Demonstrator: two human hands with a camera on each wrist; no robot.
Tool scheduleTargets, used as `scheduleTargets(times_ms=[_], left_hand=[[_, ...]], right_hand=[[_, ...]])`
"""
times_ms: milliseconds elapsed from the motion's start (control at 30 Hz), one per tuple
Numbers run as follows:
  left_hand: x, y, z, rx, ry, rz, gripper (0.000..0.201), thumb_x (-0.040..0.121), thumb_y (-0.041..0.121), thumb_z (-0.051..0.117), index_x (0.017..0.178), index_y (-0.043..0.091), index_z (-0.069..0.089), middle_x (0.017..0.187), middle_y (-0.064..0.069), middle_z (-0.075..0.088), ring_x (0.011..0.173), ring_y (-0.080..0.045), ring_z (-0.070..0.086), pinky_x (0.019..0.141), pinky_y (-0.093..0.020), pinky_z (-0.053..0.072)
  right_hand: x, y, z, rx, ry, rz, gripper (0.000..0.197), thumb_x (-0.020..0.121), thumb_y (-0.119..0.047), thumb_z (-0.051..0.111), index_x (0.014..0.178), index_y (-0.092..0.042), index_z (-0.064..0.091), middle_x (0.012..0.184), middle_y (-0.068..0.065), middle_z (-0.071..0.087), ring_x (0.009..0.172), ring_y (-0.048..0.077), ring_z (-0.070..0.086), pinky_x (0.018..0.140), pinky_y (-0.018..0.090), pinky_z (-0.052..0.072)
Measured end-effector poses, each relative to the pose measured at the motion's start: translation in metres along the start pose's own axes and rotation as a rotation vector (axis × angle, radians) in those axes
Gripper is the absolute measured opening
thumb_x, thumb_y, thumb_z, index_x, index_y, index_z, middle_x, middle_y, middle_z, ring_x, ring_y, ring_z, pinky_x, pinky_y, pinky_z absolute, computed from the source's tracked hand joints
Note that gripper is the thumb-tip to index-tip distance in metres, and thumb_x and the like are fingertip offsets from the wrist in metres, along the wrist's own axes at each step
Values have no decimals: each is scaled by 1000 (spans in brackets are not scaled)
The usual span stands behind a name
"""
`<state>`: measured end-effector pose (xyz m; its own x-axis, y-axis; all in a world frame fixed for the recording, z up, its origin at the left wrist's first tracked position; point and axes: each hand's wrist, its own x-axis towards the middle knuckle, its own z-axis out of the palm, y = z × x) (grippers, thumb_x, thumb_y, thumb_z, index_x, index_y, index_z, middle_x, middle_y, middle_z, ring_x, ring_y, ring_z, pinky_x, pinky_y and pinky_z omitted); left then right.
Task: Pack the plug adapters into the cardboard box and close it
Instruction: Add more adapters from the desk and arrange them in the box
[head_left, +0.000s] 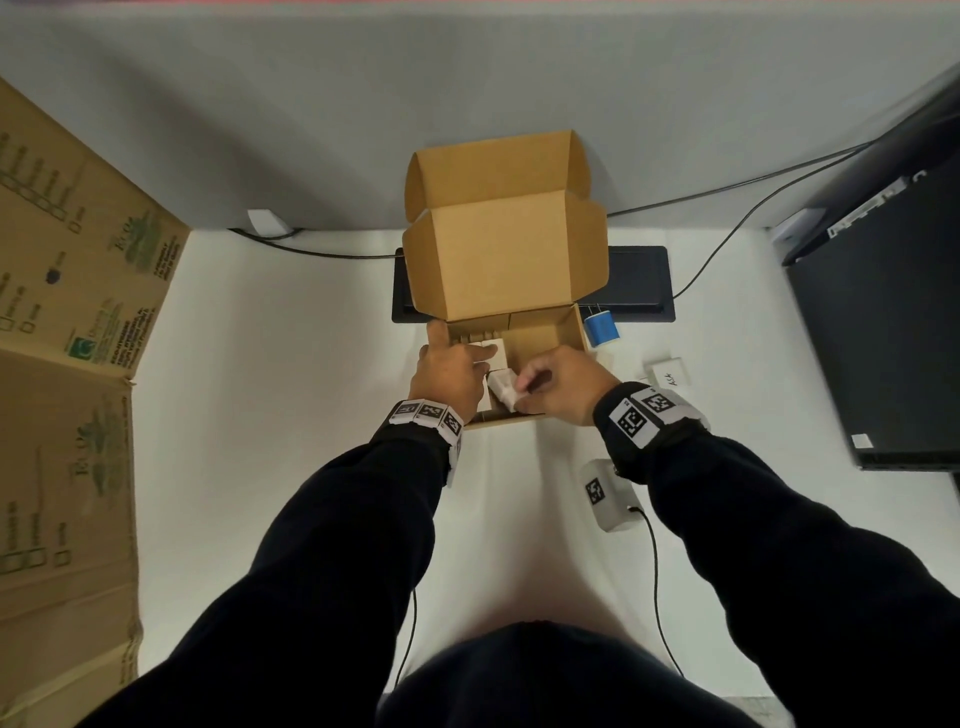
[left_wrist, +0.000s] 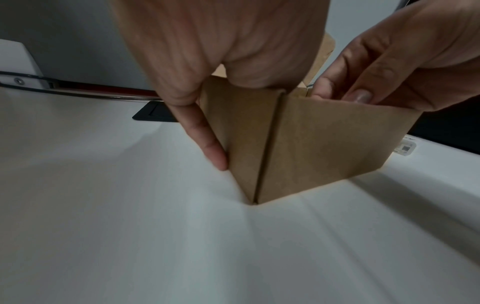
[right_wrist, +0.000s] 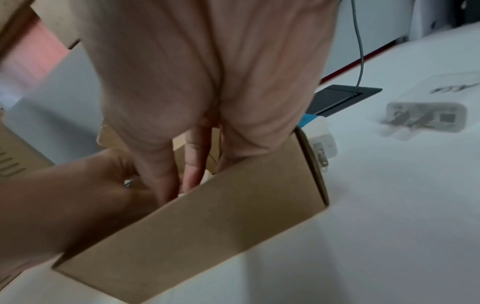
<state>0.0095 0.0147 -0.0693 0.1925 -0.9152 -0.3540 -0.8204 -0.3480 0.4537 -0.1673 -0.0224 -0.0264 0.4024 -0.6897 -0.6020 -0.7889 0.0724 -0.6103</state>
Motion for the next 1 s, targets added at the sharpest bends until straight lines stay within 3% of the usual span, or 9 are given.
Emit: scheduleTargets(times_ms=[100, 233, 367, 533, 667, 1000], left_hand=[[0, -1, 0, 1, -1, 8, 30, 96, 24, 62, 122, 36, 70, 138, -4, 32, 112, -31, 56, 102, -46, 50], [-1, -2, 1, 2, -1, 13, 30, 97, 25, 60, 123, 37, 69, 136, -4, 32, 112, -32, 56, 99, -46, 51], [0, -1, 1, 1, -3, 13, 31, 96, 24, 62, 123, 35, 69, 138, -4, 32, 113, -31, 55, 101, -47, 50], [0, -2, -1, -1, -9, 24, 30, 94, 30, 64, 124, 34, 70, 138, -4, 33, 114, -31, 55, 103, -45, 48], [-2, -3, -4, -13, -12, 34, 33, 92, 39, 67, 124, 34, 70, 138, -5, 33, 116, -31, 55, 104, -41, 46], [-3, -2, -5, -22, -30, 26, 34, 92, 38, 67, 126, 34, 68, 142, -4, 31, 119, -31, 54, 105, -44, 47]], right_hand=[[6, -2, 6, -5, 38, 26, 17, 74, -23, 87, 80, -18, 72, 86, -5, 71, 85, 15, 66, 80, 32, 54], [9, -8, 20, -43, 99, 49, 25, 72, -26, 89, 71, -15, 67, 75, -6, 66, 69, 8, 59, 61, 20, 43], [13, -9, 22, -20, 138, 69, 27, 66, -25, 92, 76, -15, 70, 77, -5, 69, 71, 11, 61, 69, 23, 50], [13, -10, 22, -3, 142, 80, 33, 63, -24, 94, 80, -14, 68, 80, -4, 69, 72, 11, 61, 62, 20, 47], [15, -12, 20, 17, 125, 96, 43, 61, -23, 95, 90, -15, 66, 85, -3, 70, 77, 13, 65, 63, 21, 50], [14, -14, 19, 57, 99, 126, 46, 62, -21, 94, 96, -16, 63, 90, -1, 69, 80, 13, 65, 62, 20, 48]])
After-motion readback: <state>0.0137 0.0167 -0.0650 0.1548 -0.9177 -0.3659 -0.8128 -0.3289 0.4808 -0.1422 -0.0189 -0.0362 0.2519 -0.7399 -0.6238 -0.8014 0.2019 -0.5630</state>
